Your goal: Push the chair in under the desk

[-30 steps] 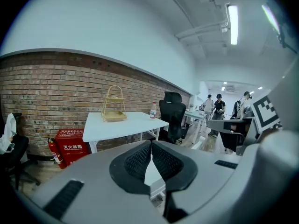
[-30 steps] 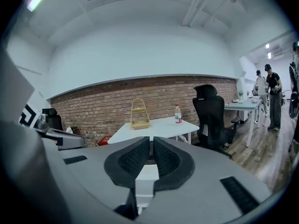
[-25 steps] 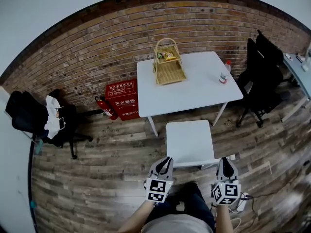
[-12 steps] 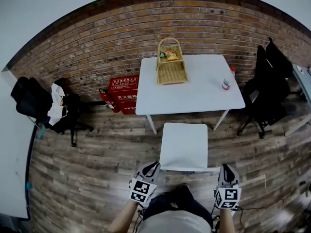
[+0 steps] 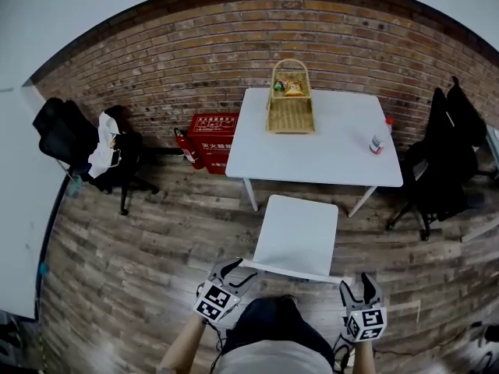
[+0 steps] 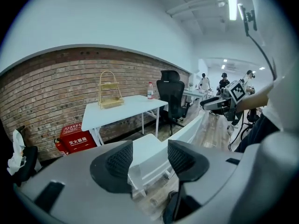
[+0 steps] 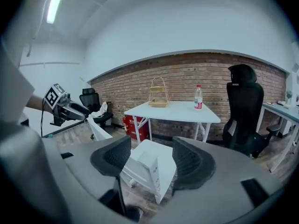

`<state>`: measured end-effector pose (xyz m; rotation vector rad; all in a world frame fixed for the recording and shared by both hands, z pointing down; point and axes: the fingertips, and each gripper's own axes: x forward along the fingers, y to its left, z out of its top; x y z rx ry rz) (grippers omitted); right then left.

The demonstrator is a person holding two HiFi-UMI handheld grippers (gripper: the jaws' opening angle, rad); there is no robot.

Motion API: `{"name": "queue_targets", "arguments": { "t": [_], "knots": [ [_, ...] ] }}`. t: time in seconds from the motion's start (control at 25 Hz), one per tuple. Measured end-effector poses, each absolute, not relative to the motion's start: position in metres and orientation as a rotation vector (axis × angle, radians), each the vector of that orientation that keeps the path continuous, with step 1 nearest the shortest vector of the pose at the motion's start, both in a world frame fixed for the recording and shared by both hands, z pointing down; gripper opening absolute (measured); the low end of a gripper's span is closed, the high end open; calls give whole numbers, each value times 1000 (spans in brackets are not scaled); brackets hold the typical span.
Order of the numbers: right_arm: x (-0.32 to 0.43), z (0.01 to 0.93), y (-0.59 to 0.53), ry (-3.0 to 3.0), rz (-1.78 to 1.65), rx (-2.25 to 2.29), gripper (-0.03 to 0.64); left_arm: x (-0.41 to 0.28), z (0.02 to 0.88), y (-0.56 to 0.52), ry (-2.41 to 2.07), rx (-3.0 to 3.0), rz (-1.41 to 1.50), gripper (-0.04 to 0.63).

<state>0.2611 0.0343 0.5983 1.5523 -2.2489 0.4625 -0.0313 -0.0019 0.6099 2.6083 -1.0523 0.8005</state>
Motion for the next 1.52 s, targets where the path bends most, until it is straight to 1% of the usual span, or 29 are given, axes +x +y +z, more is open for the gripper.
{"name": "queue_targets", "arguments": {
  "t": [0.12,0.24,0.4,0.48,0.56,0.84,1.04,1.4,1.44,1.52],
  "knots": [
    [258,611,37,-2289,459,1470,301,-37,619,-2,-1064,2567,795,262],
    [255,621,41,-2272,432,1367,313,-40,626,-3,-1063,2543,793,304],
    [248,639,37,-2283,447,1312,324,-45,626,-6,-1045,2546,799,312],
    [242,640,38,-2258,465,1251,328,-52,625,-8,-1051,2537,787,342],
    [237,639,39,-2234,471,1209,328,-56,629,-6,-1031,2534,807,348],
    [235,670,31,-2199,491,1226,328,-63,661,-7,-927,2479,915,348],
    [225,655,25,-2184,509,1238,327,-59,670,-15,-894,2477,879,348],
    [230,666,25,-2207,514,1291,308,-49,680,-26,-844,2485,889,345],
    [232,667,25,-2204,513,1288,304,-47,681,-25,-832,2491,898,340],
    [229,662,24,-2201,517,1283,302,-44,682,-23,-832,2499,917,282]
  ]
}}
